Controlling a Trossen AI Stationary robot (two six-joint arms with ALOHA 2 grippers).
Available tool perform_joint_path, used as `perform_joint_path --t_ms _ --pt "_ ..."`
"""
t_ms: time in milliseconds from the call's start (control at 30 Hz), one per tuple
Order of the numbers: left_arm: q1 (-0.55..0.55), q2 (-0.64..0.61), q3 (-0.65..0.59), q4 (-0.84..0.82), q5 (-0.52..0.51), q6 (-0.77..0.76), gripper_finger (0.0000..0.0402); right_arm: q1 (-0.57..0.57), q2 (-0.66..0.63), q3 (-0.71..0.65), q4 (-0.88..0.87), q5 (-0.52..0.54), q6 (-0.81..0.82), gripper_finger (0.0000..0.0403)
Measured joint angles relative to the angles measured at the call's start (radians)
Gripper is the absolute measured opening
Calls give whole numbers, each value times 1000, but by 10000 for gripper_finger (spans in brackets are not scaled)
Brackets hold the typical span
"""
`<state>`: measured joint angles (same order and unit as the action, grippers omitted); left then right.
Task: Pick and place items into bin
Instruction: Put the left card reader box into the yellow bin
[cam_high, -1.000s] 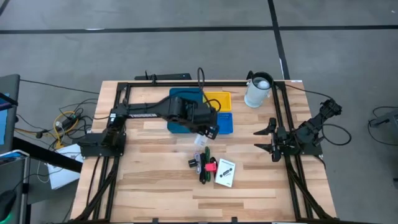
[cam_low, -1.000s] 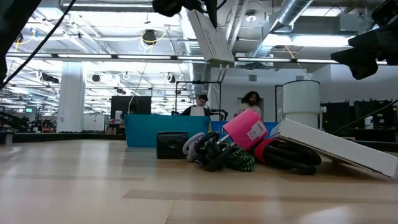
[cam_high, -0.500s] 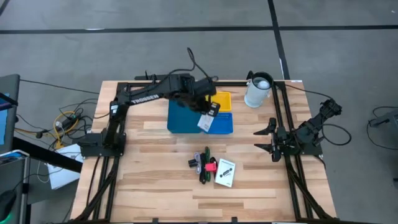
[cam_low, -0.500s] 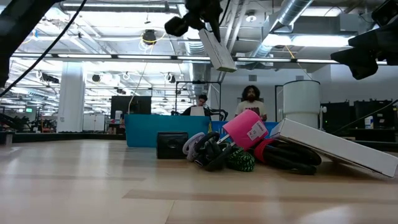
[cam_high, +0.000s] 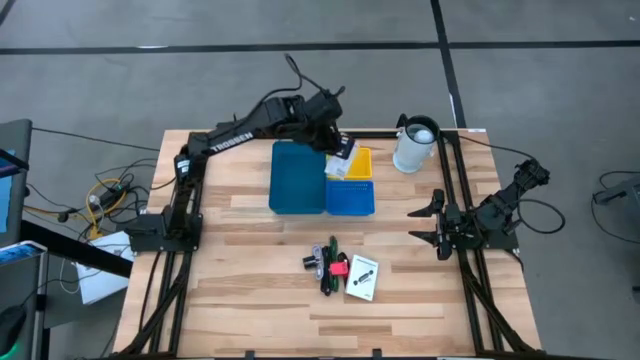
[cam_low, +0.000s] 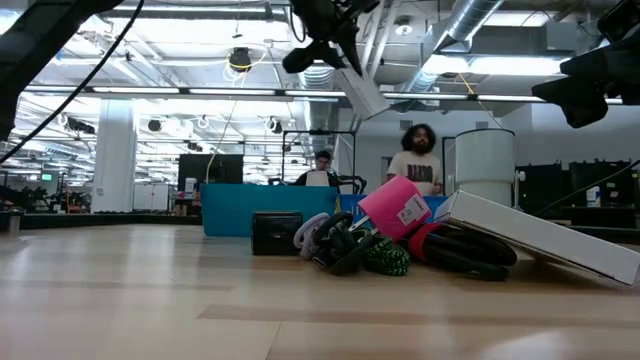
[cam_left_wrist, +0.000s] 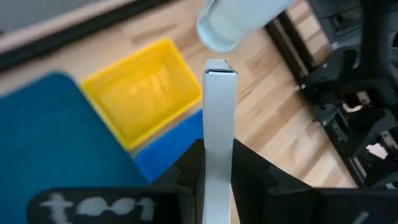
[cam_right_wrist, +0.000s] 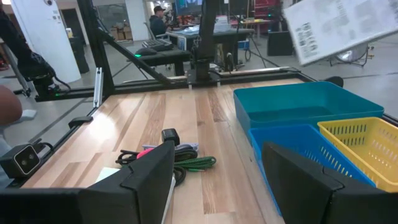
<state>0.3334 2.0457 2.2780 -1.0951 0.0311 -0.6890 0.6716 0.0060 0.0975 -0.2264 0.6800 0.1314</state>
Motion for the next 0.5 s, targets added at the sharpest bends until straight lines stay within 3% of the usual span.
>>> perform_joint_path --t_ms 233,500 --pt "32 0 0 79 1 100 41 0 0 0 0 0 0 235" --pt "67 2 -40 116 40 109 41 0 0 0 0 0 0 235"
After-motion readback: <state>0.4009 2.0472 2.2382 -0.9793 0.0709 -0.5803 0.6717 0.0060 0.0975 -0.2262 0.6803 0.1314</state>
